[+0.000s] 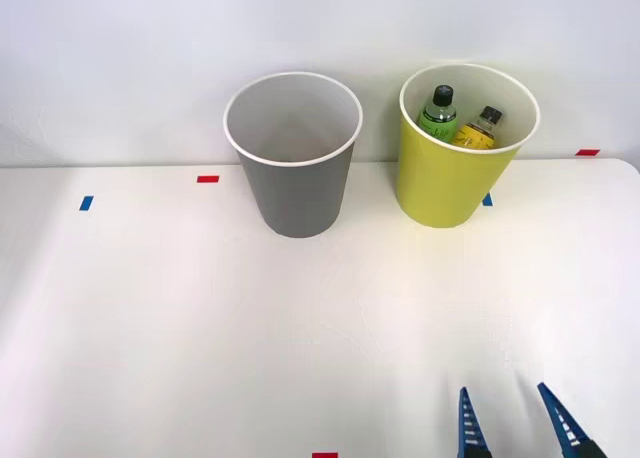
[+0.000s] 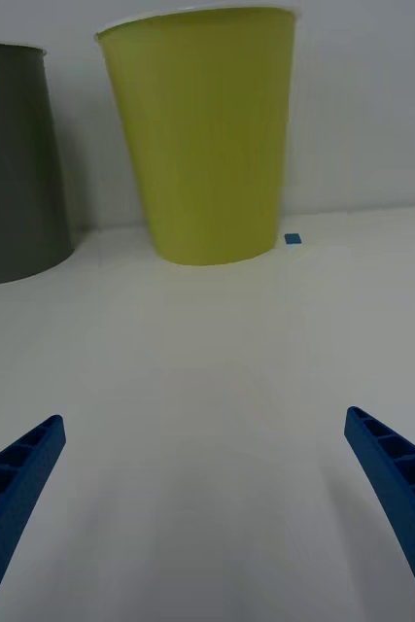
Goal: Put cans in the gray bin, plastic bottles in the light green bin
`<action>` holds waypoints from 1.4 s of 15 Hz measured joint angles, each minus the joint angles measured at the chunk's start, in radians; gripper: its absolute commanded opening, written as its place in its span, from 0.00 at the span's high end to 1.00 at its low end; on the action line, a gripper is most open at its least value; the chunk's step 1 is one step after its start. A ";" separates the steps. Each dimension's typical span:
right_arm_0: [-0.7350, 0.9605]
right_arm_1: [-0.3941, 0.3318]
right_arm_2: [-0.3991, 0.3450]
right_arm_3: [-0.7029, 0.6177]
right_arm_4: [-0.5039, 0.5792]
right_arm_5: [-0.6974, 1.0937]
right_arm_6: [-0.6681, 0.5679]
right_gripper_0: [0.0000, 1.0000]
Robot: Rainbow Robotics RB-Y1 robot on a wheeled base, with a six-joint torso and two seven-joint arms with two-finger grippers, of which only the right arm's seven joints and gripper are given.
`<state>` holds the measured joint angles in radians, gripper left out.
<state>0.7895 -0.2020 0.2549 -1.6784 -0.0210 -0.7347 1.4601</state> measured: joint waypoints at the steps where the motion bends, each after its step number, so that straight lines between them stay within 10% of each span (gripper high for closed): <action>1: 0.012 0.000 0.008 0.000 0.002 -0.019 0.009 0.00; 21: 0.137 -0.032 0.069 0.002 -0.058 -0.183 -0.008 0.00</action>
<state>0.9262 -0.2338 0.3239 -1.6767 -0.0787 -0.9175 1.4520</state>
